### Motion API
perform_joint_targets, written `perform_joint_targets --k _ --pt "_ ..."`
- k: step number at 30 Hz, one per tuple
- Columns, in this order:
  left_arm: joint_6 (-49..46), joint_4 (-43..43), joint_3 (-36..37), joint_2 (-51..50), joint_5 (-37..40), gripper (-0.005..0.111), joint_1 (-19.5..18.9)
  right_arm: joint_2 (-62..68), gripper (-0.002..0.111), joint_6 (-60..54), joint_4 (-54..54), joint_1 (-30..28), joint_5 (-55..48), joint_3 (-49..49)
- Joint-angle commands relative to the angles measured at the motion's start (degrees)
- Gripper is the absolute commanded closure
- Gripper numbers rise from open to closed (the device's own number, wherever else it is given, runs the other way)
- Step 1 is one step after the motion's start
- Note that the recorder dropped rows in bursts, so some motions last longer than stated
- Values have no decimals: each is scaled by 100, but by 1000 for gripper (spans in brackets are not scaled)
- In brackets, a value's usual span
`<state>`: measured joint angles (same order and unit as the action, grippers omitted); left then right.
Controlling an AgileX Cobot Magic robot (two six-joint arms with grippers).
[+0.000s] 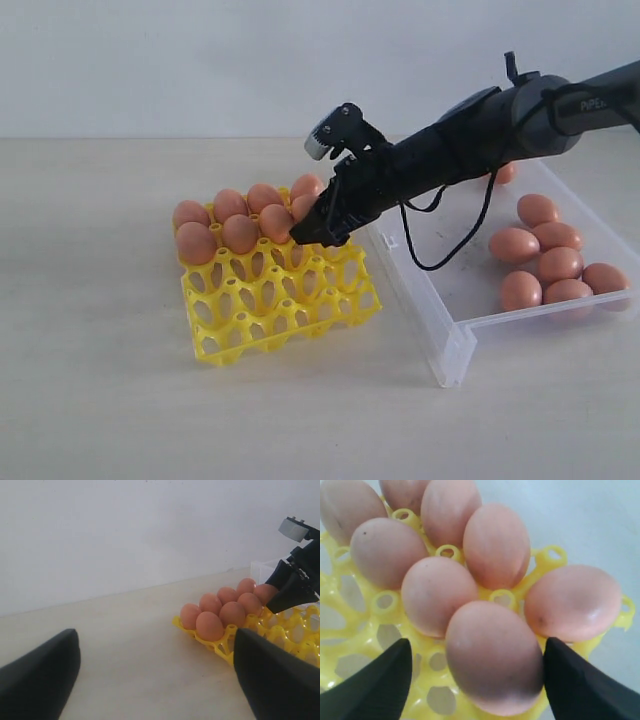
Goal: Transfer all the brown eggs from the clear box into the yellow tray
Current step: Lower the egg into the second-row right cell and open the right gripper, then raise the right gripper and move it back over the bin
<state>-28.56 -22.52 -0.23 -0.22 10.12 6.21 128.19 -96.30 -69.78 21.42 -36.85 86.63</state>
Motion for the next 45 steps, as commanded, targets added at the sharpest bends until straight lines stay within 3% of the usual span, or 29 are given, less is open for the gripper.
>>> perform_joint_targets --k 1,14,18,19,20,25,27,29,31,39,41,42,44,45 --pt "45 -38 23 22 -3 29 37 -287 53 117 161 -34 -86 -36" --pt "45 -38 23 22 -3 29 37 -428 57 378 475 -34 -102 -36" --pt "45 -38 23 22 -3 29 37 -428 82 474 621 -34 187 -36" --pt "45 -38 23 22 -3 29 37 -428 91 491 652 -34 125 -36" --pt "45 -38 23 22 -3 29 37 -441 108 479 665 -34 8 -36" --pt "45 -38 23 22 -3 29 37 -1045 109 633 587 -46 674 -289" --pt "45 -38 23 22 -3 29 37 -1544 109 365 312 -46 1612 -813" --pt "45 -38 23 22 -3 29 37 -2188 109 -1201 -1305 -46 2897 -1597" --pt "45 -38 23 22 -3 29 37 -2607 109 -2569 -2741 -80 3241 -1985" --pt "45 -38 23 22 -3 29 37 -4171 109 -2494 -2667 -414 2969 -2584" --pt "45 -38 23 22 -3 29 37 -4528 109 -521 -3016 -500 2444 -2580" --pt "45 -38 23 22 -3 29 37 -4628 109 843 -3016 -670 1394 -2588" --pt "45 -38 23 22 -3 29 37 -4628 109 1343 -3016 -830 12 -2391" --pt "45 -38 23 22 -3 29 37 -4649 109 961 -3016 -830 -309 -2338"
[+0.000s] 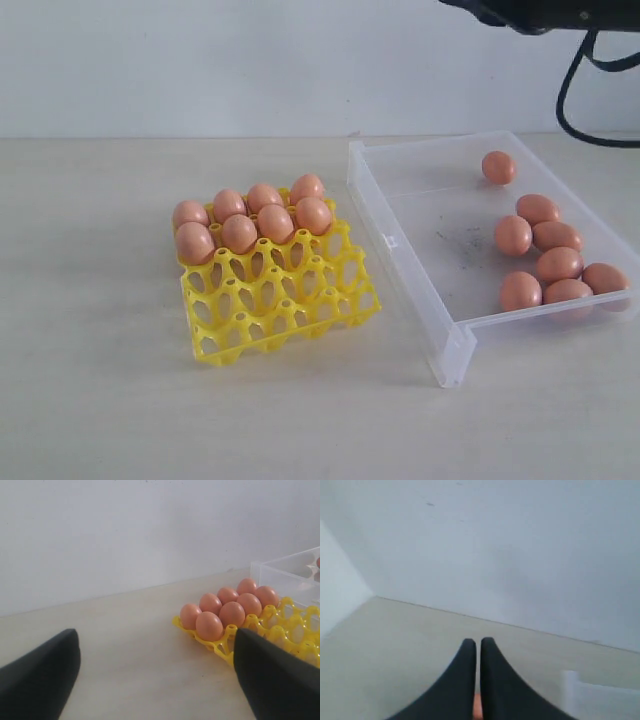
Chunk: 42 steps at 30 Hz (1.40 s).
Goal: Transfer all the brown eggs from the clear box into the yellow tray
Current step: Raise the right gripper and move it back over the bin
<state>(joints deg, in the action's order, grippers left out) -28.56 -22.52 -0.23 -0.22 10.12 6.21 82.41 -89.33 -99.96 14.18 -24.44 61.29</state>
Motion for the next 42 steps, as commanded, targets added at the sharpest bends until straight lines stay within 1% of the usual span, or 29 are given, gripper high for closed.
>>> perform_joint_targets --k 1,2,3,5,7,8,9,10,12,14,16,17,19,20,22,23,24,26,27,29,31,33,35,36,37,39,41,42 --pt "45 -38 23 22 -3 29 37 -148 109 -536 1 -96 -2432 220" --pt "45 -38 23 22 -3 29 37 -264 109 -635 1 -96 -2888 168" --pt "45 -38 23 22 -3 29 37 -347 109 -674 1 -96 -2966 125" --pt "45 -38 23 22 -3 29 37 -592 109 -911 214 -69 -2630 -95" --pt "45 -38 23 22 -3 29 37 -814 109 -1513 569 89 -2144 -461" --pt "45 -38 23 22 -3 29 37 -1002 109 -2019 954 249 -1897 -751" --pt "45 -38 23 22 -3 29 37 -1096 109 -2225 1138 345 -1721 -889" --pt "45 -38 23 22 -3 29 37 -1280 109 -2583 1251 557 -1296 -1132" --pt "45 -38 23 22 -3 29 37 -1466 109 -2922 1250 719 -981 -1356" --pt "45 -38 23 22 -3 29 37 -1621 109 -3004 1250 775 -789 -1506" --pt "45 -38 23 22 -3 29 37 -1745 109 -2738 1250 749 -389 -1592" --pt "45 -38 23 22 -3 29 37 -1778 109 -2469 1327 749 -15 -1592" --pt "45 -38 23 22 -3 29 37 -1789 109 -1327 2055 774 620 -1524" --pt "45 -38 23 22 -3 29 37 -1789 109 -510 2453 815 889 -1481" --pt "45 -38 23 22 -3 29 37 -1789 109 1595 3570 973 1989 -1451" --pt "45 -38 23 22 -3 29 37 -1821 109 2645 4285 1037 2409 -1451" --pt "45 -38 23 22 -3 29 37 -1830 109 4151 4985 1104 2828 -1505" --pt "45 -38 23 22 -3 29 37 -1868 109 5787 6659 1147 3039 -1547" --pt "45 -38 23 22 -3 29 37 -1868 109 6334 7486 1193 3112 -1547" --pt "45 -38 23 22 -3 29 37 -1868 109 6829 8635 1342 3409 -1568" --pt "45 -38 23 22 -3 29 37 -1868 109 7030 9471 1568 4142 -1707" --pt "45 -38 23 22 -3 29 37 -1810 109 7200 9905 1687 5370 -1988" --pt "45 -38 23 22 -3 29 37 -1761 109 7549 9828 1696 6303 -2194" --pt "45 -38 23 22 -3 29 37 -1735 109 8021 9504 1696 6591 -2242" --pt "45 -38 23 22 -3 29 37 -1711 109 8693 9126 1696 6811 -2266" --pt "45 -38 23 22 -3 29 37 -1563 109 9476 8731 1696 7033 -2279" --pt "45 -38 23 22 -3 29 37 -1403 109 9560 9001 1665 7201 -2279" --pt "45 -38 23 22 -3 29 37 -1338 109 9245 9498 1668 7211 -2279"
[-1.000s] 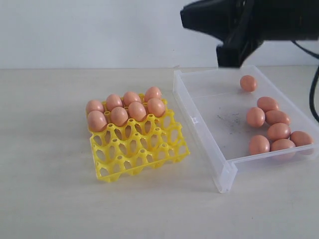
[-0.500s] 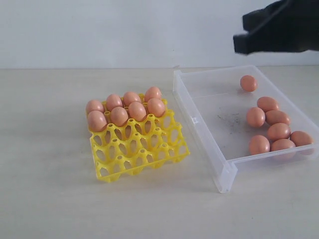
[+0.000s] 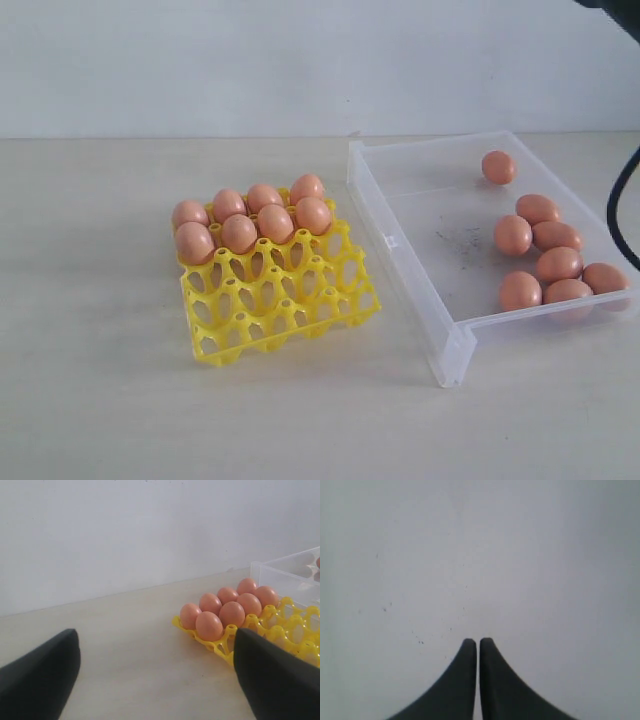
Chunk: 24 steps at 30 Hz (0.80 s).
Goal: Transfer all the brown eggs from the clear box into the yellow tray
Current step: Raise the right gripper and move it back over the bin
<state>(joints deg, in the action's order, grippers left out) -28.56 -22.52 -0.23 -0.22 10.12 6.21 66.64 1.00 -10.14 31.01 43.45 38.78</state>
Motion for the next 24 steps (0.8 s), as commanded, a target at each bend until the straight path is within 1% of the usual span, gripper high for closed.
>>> perform_joint_targets --k 1,3,4,6,9,11,13,14,17,19,21,22,24 --pt "45 -38 23 22 -3 29 37 299 109 -257 1186 -15 331 -29" --pt "45 -38 23 22 -3 29 37 365 109 -835 2889 -15 57 -29" --pt "45 -38 23 22 -3 29 37 390 109 -853 3493 -15 10 -29" --pt "45 -38 23 22 -3 29 37 402 109 -702 3558 -55 -29 -3" --pt "45 -38 23 22 -3 29 37 442 109 267 3678 -305 -160 78" --pt "45 -38 23 22 -3 29 37 548 109 1001 3679 -599 -204 78" --pt "45 -38 23 22 -3 29 37 745 106 1448 3679 -1004 -395 78" --pt "45 -38 23 22 -3 29 37 878 103 1529 3679 -1158 -476 78" --pt "45 -38 23 22 -3 29 37 1254 79 1736 3731 -1625 -532 78" --pt "45 -38 23 22 -3 29 37 1455 56 1974 3762 -1797 -495 78" --pt "45 -38 23 22 -3 29 37 1575 40 1886 3730 -1851 -532 78" --pt "45 -38 23 22 -3 29 37 1598 38 1753 3730 -1851 -532 78" --pt "45 -38 23 22 -3 29 37 1603 42 1417 3752 -1851 -520 78"
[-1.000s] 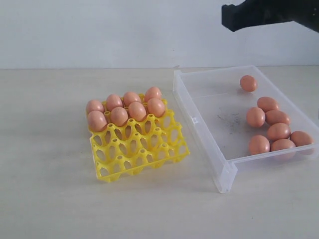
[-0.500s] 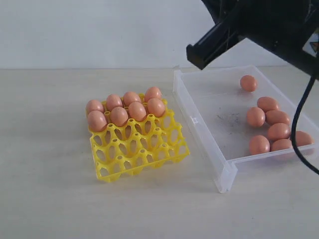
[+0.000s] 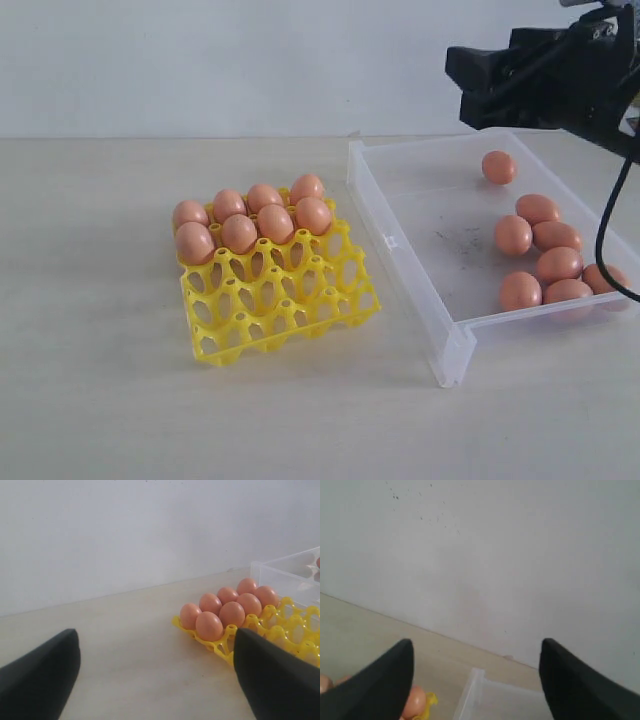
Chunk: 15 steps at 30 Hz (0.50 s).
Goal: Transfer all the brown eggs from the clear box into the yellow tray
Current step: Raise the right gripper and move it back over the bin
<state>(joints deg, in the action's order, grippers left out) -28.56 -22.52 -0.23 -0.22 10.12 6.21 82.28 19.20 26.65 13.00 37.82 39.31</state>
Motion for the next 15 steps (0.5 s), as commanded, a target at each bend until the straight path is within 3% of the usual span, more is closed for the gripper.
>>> perform_joint_targets --k 1,5,9,12,15 --pt "45 -38 23 22 -3 29 37 39 46 -578 73 -50 125 25" --pt "45 -38 23 22 -3 29 37 39 65 -904 12 -50 570 25" --pt "45 -38 23 22 -3 29 37 39 69 -1127 -273 -50 249 72" --pt "45 -38 23 22 -3 29 37 50 69 -1316 -1025 -50 -1450 496" --pt "45 -38 23 22 -3 29 37 160 69 -1262 -1049 -4 -3633 1210"
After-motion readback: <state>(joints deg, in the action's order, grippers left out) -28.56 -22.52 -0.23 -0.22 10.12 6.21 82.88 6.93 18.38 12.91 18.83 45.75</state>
